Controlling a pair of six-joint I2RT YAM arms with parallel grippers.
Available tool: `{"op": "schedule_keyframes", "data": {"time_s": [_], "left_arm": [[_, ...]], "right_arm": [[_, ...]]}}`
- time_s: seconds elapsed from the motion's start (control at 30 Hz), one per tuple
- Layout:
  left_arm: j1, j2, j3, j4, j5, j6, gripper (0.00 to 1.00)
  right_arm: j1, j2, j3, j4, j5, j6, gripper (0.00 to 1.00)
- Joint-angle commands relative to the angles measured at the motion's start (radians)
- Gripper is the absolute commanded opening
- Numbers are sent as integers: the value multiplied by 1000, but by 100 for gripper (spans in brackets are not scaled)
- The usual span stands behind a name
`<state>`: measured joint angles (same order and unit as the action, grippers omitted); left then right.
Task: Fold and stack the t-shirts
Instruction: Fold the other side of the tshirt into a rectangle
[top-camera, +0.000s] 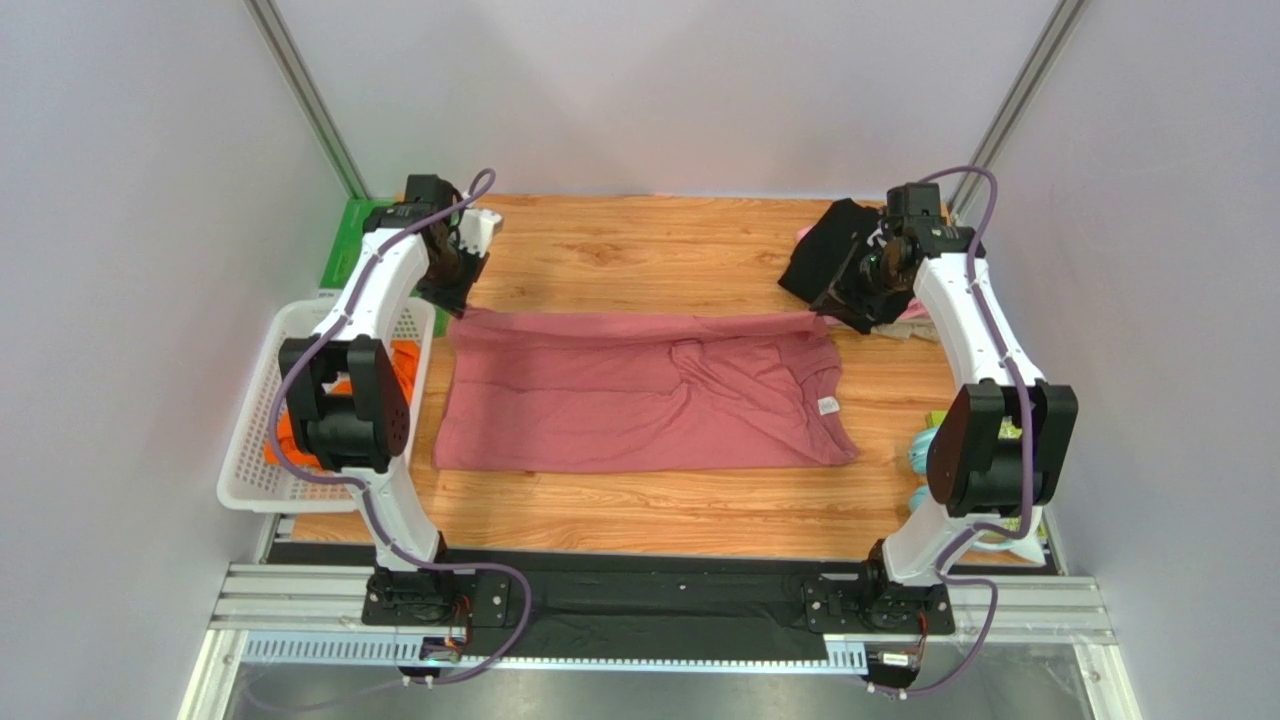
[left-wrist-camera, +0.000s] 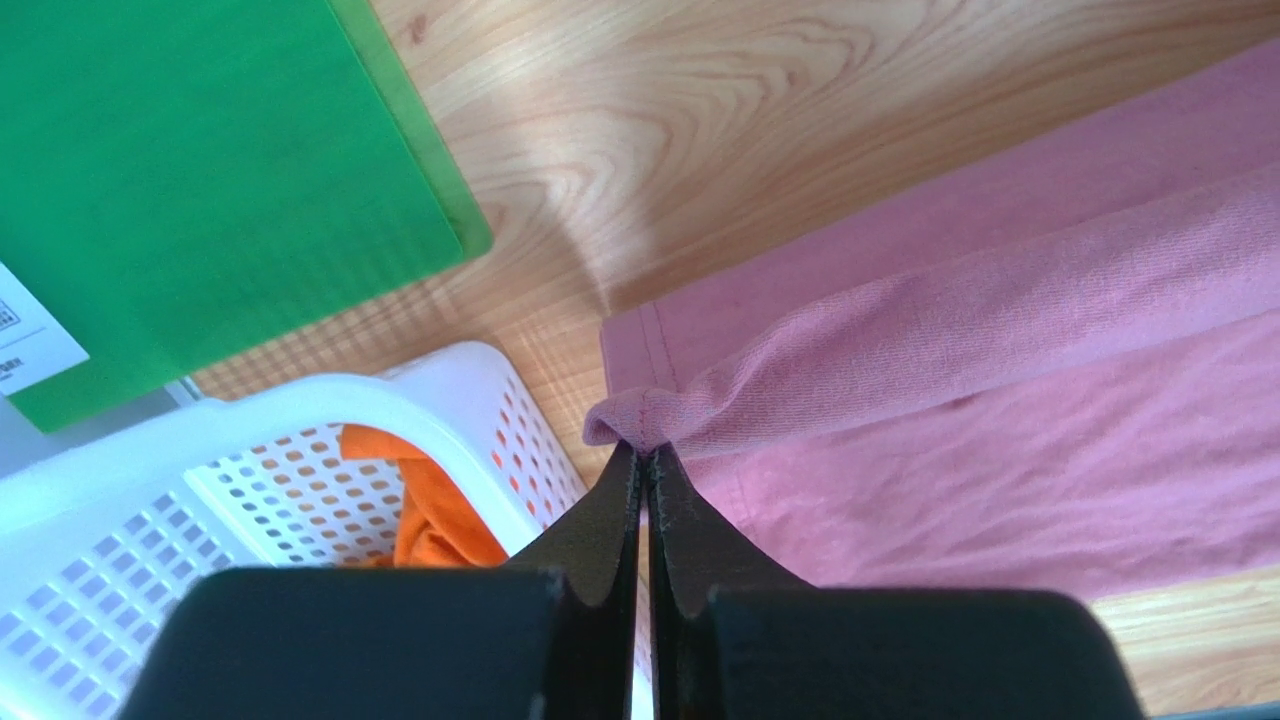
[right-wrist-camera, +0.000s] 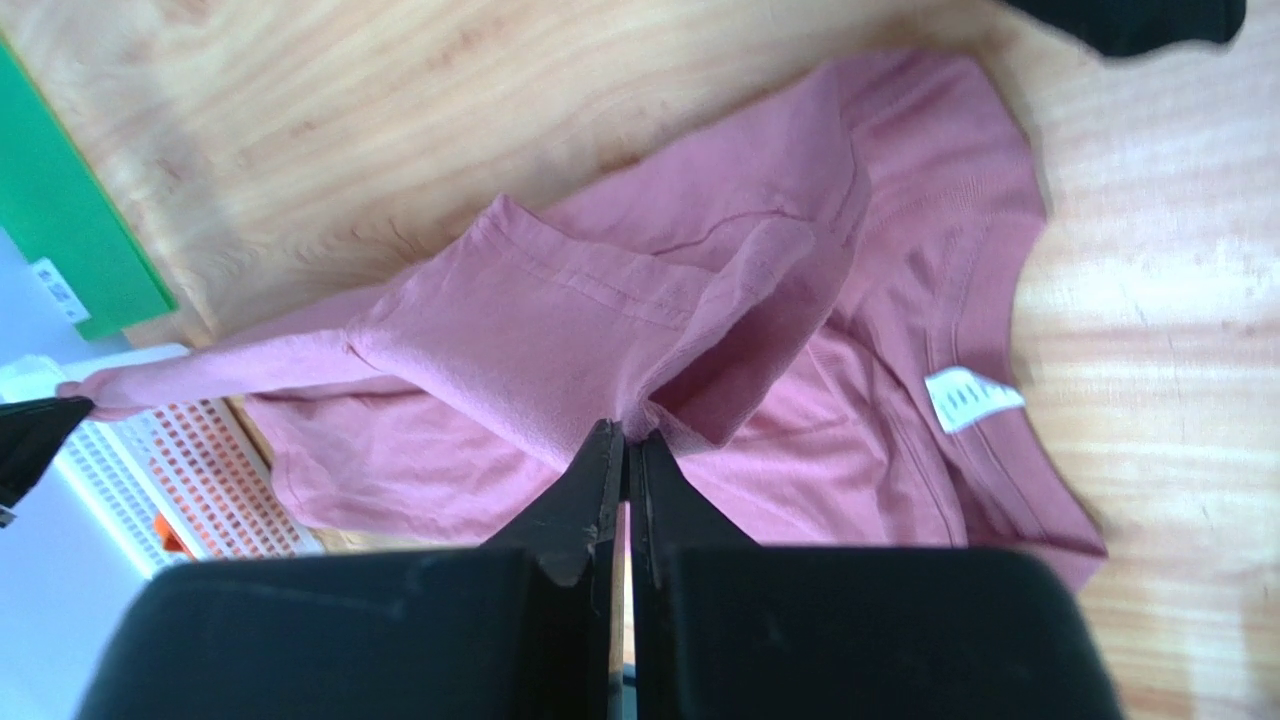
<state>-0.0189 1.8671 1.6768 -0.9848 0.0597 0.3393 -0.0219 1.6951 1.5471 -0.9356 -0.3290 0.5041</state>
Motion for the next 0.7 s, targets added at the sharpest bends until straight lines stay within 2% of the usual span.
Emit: {"op": "schedule_keyframes", "data": {"time_s": [0.0,0.43,0.67], "left_arm": [[4,-83,-51,18,9,27,0],[2,-178,-299,64,23,58,0],[2,-201,-436,119,9,63,1]], "right_arm": [[17,-89,-86,9,30,-9,0],[117,-183,-490,75,68,69,0],[139,-209,-591,61,117,88,0]]}}
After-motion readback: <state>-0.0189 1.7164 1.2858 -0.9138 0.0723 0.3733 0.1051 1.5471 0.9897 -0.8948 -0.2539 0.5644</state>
